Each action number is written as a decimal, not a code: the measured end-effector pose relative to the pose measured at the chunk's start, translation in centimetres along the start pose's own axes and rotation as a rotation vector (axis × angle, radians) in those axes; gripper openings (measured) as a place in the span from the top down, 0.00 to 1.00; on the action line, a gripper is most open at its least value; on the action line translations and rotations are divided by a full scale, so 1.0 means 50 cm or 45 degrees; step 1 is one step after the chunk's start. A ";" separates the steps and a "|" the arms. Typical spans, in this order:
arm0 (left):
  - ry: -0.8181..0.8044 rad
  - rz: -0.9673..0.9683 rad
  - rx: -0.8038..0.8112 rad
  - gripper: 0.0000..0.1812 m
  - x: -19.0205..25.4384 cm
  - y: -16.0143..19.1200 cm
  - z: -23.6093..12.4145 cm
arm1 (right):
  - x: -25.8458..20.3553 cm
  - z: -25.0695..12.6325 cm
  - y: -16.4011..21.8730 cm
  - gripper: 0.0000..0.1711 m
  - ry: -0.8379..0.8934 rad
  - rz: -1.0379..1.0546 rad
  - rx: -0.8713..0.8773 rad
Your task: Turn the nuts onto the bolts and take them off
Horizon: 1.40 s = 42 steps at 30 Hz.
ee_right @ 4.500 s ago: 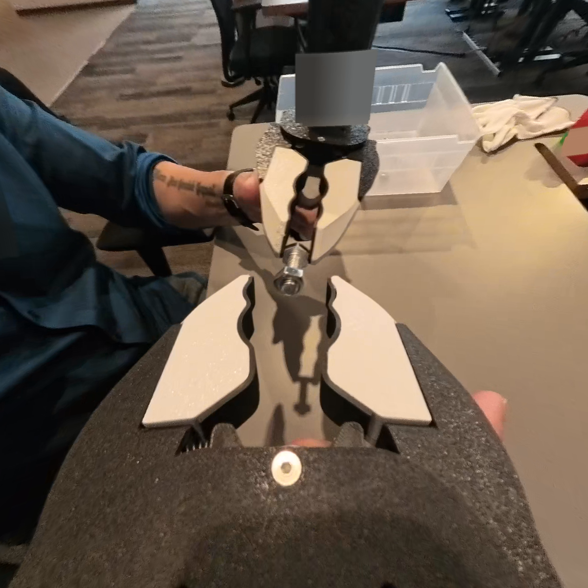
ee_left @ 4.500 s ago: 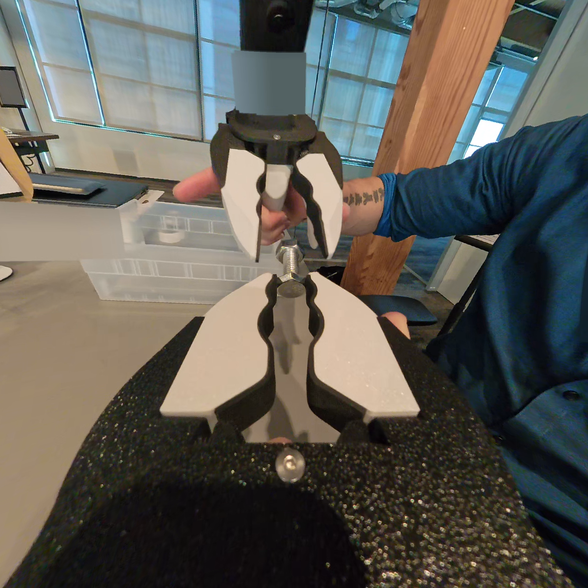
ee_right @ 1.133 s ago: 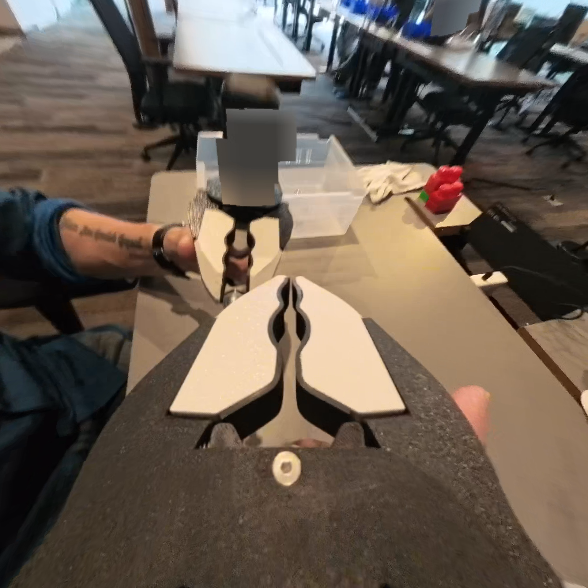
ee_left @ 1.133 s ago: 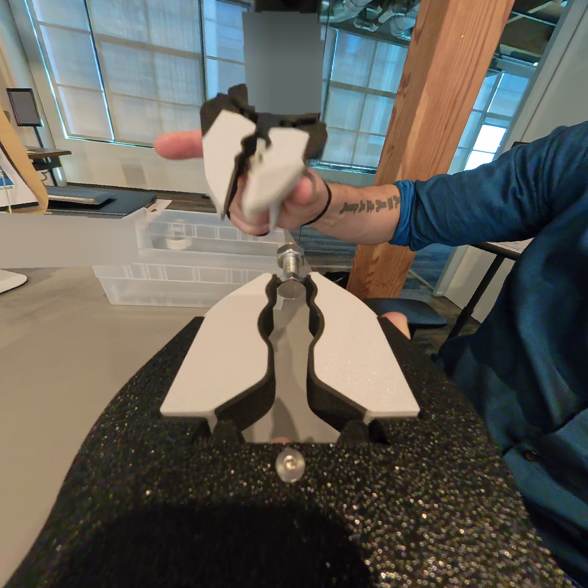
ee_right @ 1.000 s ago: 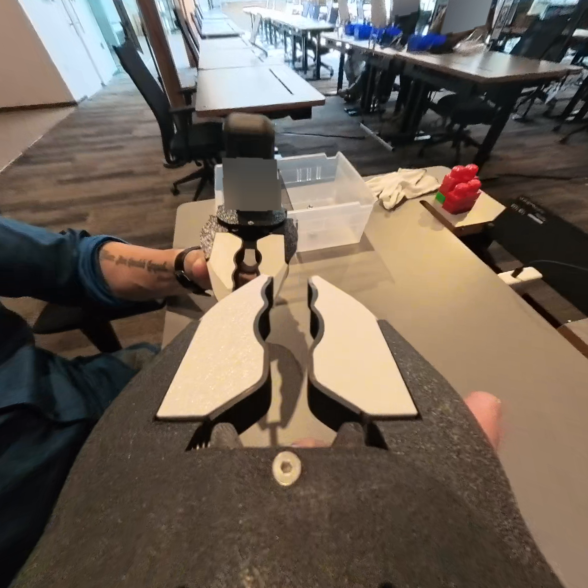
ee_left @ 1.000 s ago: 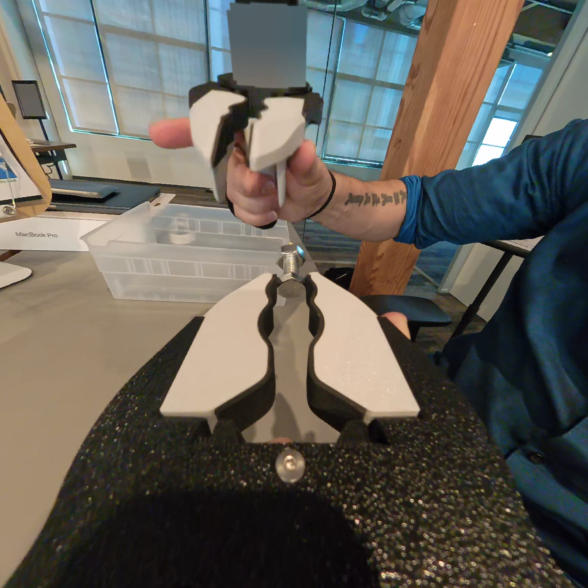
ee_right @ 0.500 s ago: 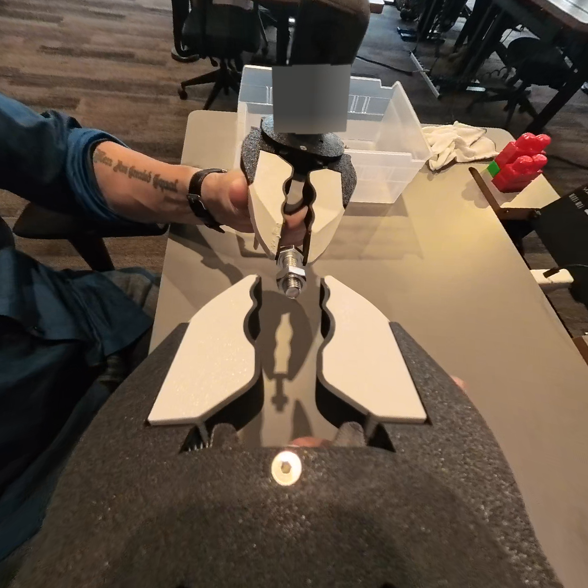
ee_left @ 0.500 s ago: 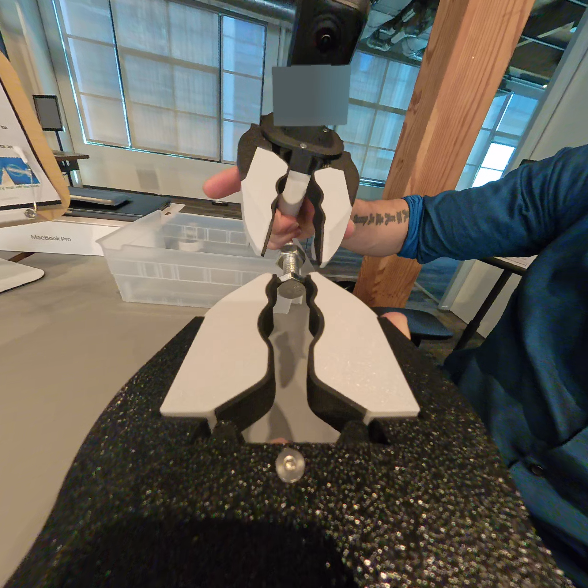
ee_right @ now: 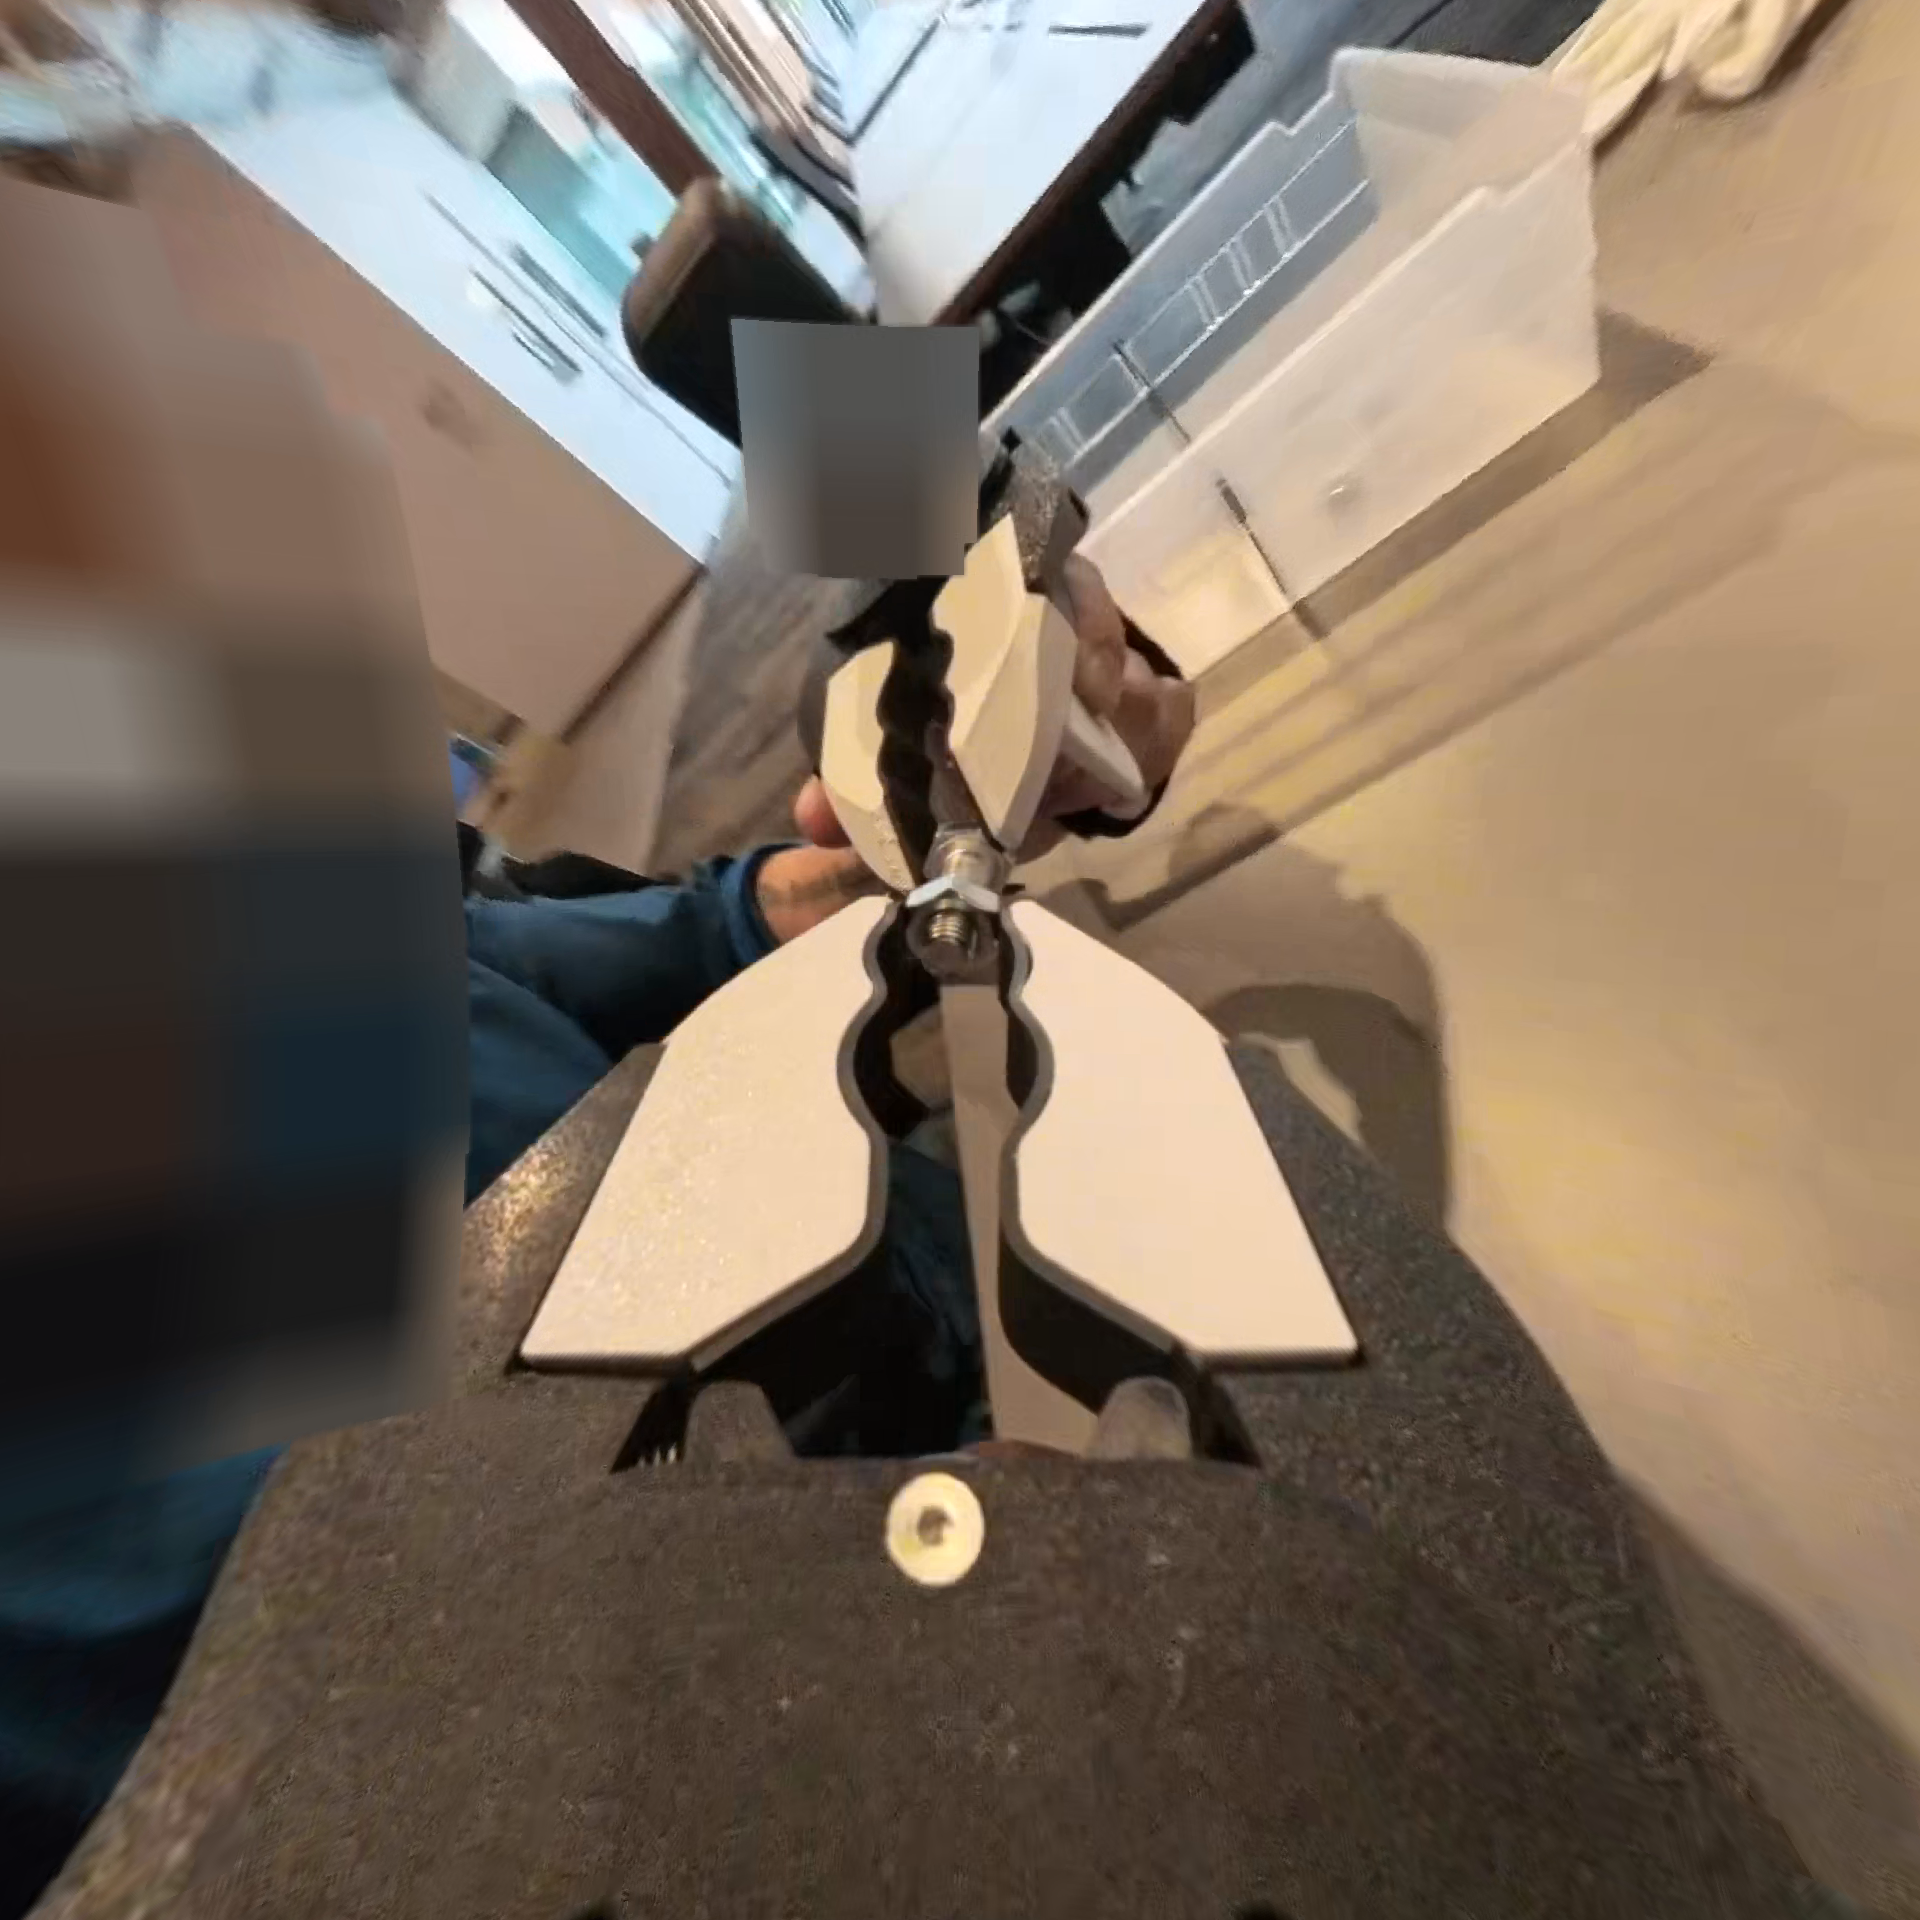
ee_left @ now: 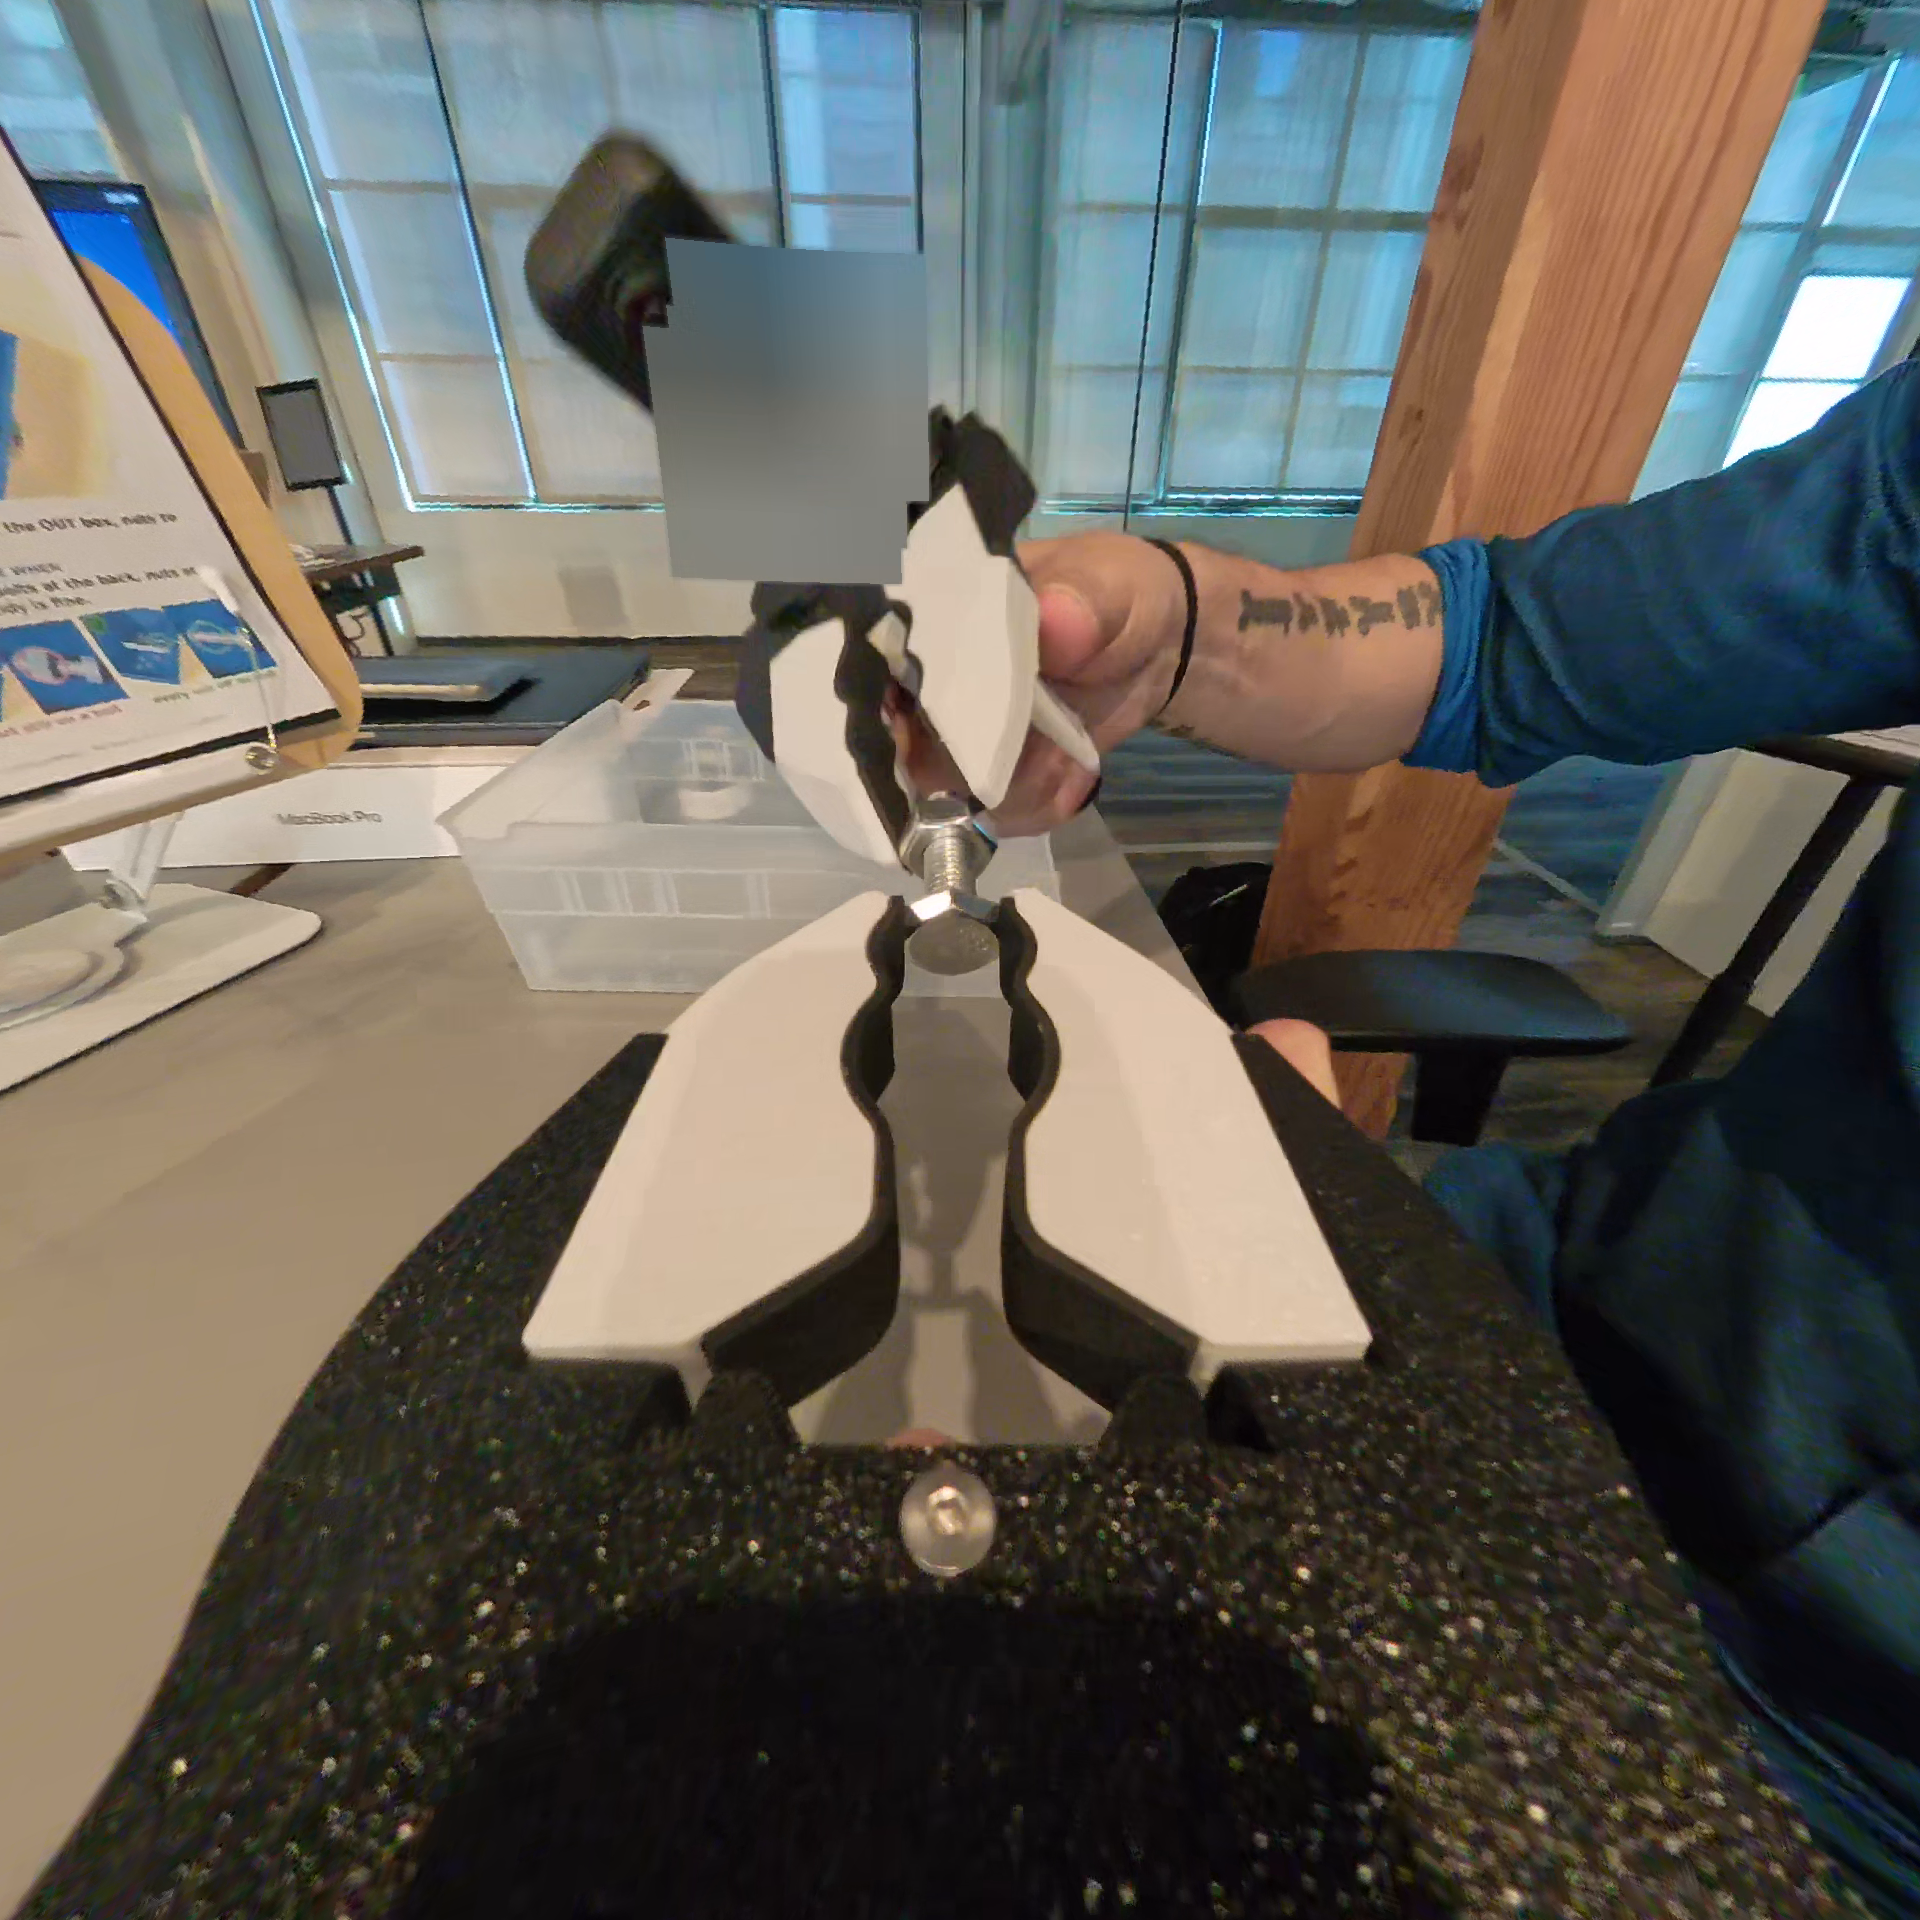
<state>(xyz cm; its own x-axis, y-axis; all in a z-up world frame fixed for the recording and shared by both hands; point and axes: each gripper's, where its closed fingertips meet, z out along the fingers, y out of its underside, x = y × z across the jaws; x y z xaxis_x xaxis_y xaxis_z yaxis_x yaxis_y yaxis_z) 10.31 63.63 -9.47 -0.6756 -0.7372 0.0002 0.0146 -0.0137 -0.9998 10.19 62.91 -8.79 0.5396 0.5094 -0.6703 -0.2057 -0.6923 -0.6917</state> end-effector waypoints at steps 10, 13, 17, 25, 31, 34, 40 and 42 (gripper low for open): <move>-0.007 -0.081 0.041 0.91 -0.016 -0.001 -0.012 | 0.029 -0.004 -0.002 0.57 0.421 -0.617 -0.098; 0.044 -0.137 0.104 0.91 -0.015 -0.008 -0.021 | 0.017 0.008 0.008 0.57 0.524 -0.838 -0.177; 0.064 -0.133 0.117 0.91 -0.012 -0.010 -0.021 | 0.001 0.033 0.016 0.64 0.481 -0.831 -0.195; 0.093 -0.108 0.104 0.91 0.002 -0.010 -0.014 | 0.002 0.033 0.004 0.84 0.443 -0.791 -0.153; 0.094 -0.096 0.105 0.91 0.005 -0.013 -0.012 | 0.008 0.033 0.001 0.81 0.455 -0.771 -0.146; 0.094 -0.091 0.106 0.91 0.007 -0.013 -0.011 | 0.012 0.038 -0.002 0.80 0.457 -0.761 -0.138; 0.091 -0.085 0.103 0.91 0.007 -0.013 -0.010 | 0.010 0.042 0.003 0.88 0.430 -0.743 -0.135; 0.091 -0.081 0.099 0.91 0.007 -0.012 -0.009 | 0.012 0.043 0.005 0.88 0.429 -0.737 -0.145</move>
<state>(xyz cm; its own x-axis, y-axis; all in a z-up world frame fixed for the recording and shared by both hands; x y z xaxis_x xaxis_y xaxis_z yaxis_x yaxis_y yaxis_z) 9.71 63.69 -8.88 -0.7280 -0.6830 0.0595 0.0249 -0.1131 -0.9933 8.71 64.17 -9.94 0.7657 0.6397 -0.0670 0.2703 -0.4145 -0.8690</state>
